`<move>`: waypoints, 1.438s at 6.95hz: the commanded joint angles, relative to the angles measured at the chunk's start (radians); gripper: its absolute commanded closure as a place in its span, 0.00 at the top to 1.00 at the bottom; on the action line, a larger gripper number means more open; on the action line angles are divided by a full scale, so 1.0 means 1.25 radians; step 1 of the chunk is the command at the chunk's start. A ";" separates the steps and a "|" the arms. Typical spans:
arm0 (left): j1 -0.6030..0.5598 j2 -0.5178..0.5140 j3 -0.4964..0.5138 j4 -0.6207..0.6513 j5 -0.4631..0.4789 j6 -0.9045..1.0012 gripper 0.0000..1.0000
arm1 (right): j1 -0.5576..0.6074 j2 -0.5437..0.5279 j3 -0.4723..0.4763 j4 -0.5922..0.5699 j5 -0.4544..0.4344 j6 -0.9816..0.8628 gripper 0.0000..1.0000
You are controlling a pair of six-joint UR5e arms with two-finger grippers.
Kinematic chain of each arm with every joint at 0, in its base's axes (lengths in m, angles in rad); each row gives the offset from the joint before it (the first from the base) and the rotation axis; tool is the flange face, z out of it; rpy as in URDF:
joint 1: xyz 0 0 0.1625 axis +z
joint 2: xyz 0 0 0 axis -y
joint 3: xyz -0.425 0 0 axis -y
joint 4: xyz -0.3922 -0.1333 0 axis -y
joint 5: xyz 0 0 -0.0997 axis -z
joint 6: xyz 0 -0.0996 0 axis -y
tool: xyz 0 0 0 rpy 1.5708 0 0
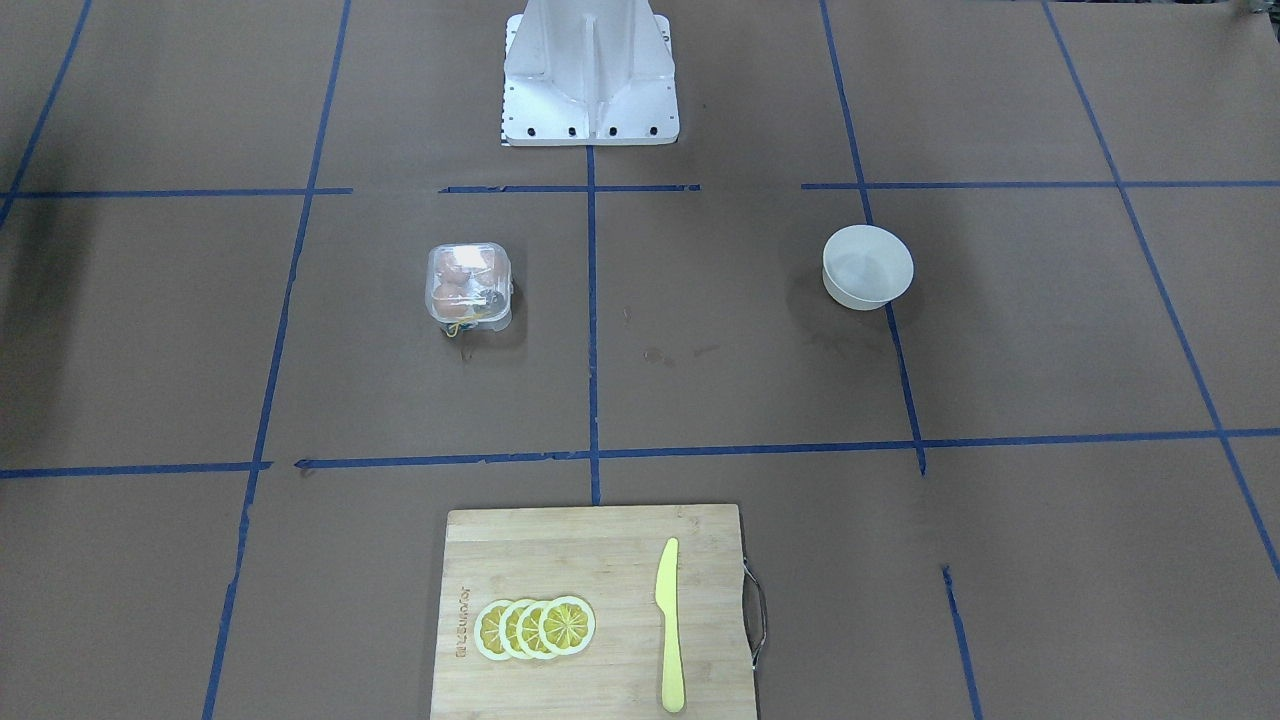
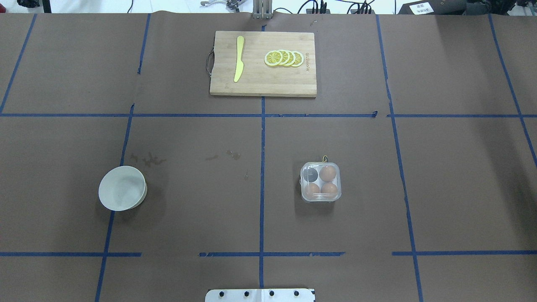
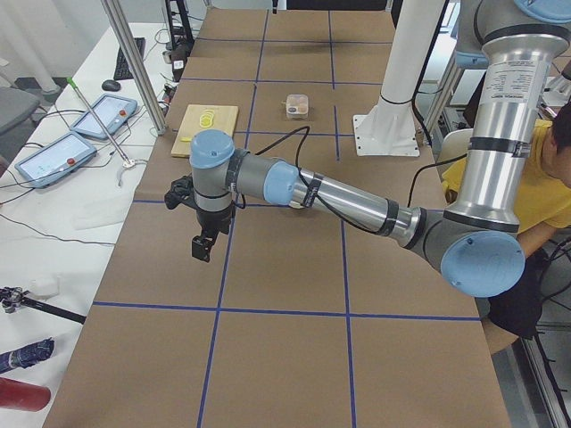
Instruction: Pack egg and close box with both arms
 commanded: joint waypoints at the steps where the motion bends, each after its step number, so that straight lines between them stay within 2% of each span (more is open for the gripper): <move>1: 0.000 0.002 -0.008 0.015 -0.001 -0.006 1.00 | 0.018 0.025 -0.044 0.001 0.015 -0.031 1.00; 4: 0.000 0.031 0.046 0.018 -0.001 -0.002 1.00 | 0.017 0.028 -0.074 0.007 0.013 -0.031 1.00; 5: -0.006 0.036 0.129 -0.006 -0.045 0.017 1.00 | 0.018 0.024 -0.078 0.006 0.012 -0.033 1.00; 6: -0.005 0.043 0.150 -0.035 -0.049 0.025 1.00 | 0.018 0.017 -0.078 0.007 0.010 -0.031 1.00; 7: -0.007 0.066 0.143 -0.040 -0.050 0.023 1.00 | 0.017 0.028 -0.077 0.005 0.010 -0.031 1.00; 8: -0.007 0.072 0.101 -0.035 -0.071 0.014 1.00 | 0.013 0.054 -0.072 -0.037 0.015 -0.031 1.00; 10: -0.004 0.066 0.095 -0.033 -0.072 0.014 1.00 | 0.012 0.060 -0.014 -0.123 0.012 -0.029 1.00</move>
